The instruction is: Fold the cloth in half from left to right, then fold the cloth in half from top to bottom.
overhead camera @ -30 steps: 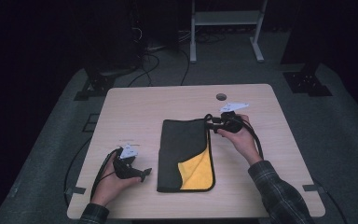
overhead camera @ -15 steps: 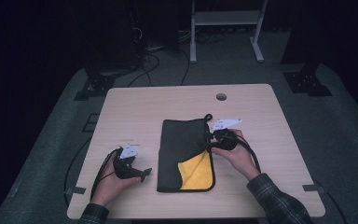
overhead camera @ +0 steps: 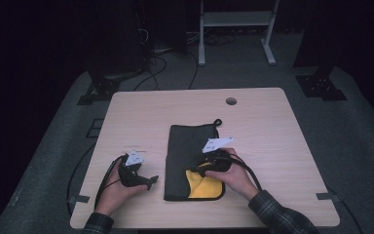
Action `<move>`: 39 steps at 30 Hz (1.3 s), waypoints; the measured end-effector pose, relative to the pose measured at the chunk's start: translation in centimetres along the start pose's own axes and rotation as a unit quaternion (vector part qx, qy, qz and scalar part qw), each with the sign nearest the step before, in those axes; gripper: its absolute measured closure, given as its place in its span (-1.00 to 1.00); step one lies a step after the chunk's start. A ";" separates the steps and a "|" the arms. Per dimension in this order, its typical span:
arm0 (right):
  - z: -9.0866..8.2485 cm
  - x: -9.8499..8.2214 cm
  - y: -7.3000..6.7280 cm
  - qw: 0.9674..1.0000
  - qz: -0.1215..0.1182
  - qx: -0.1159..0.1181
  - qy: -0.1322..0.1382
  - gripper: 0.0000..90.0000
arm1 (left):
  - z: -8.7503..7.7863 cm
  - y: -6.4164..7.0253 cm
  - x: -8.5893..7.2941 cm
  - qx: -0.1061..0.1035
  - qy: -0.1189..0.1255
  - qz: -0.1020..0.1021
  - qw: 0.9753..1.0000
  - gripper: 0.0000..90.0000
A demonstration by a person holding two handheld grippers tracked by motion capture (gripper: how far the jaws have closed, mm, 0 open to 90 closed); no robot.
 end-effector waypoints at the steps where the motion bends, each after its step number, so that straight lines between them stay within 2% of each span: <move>1: 0.3 0.0 -0.2 1.000 0.000 0.002 -0.002 0.03 | 0.0 0.0 0.0 0.000 0.000 0.000 1.000 -1.00; 10: 2.6 -1.0 -0.7 1.000 -0.008 0.004 -0.022 0.03 | 0.0 0.0 0.0 0.000 0.000 0.000 1.000 -1.00; 14: 3.2 -1.5 -0.9 0.999 -0.025 -0.001 -0.033 0.07 | 0.0 0.0 0.0 0.000 0.000 0.000 1.000 -1.00; 18: 3.2 -1.6 -1.1 0.998 -0.045 -0.008 -0.033 0.25 | 0.0 0.0 0.0 0.000 0.000 0.000 1.000 -1.00; 21: 3.2 -1.8 -1.4 0.998 -0.056 -0.002 -0.034 0.50 | 0.0 0.0 0.0 0.000 0.000 0.000 1.000 -1.00; 23: 3.1 -1.9 -1.6 0.998 -0.052 0.005 -0.039 0.69 | 0.0 0.0 0.0 0.000 0.000 0.000 1.000 -1.00; 26: 3.0 -1.9 -1.6 0.998 -0.035 0.019 -0.043 0.83 | 0.0 0.0 0.0 0.000 0.000 0.000 1.000 -1.00; 32: 2.1 -1.6 -1.4 0.999 -0.014 0.030 -0.040 0.87 | 0.0 0.0 0.0 0.000 0.000 0.000 1.000 -1.00; 39: -0.7 -1.8 -1.0 0.999 -0.015 0.029 -0.040 0.87 | 0.0 0.0 0.0 0.000 0.000 0.000 1.000 -1.00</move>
Point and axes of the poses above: each handheld gripper's, and its own axes: z roughly forward along the jaws, x roughly out of its top, y roughly to its right, the point moved 6 cm from there along z, roughly forward along the jaws, and after that the axes turned 12 degrees about z, right-handed, at the moved point
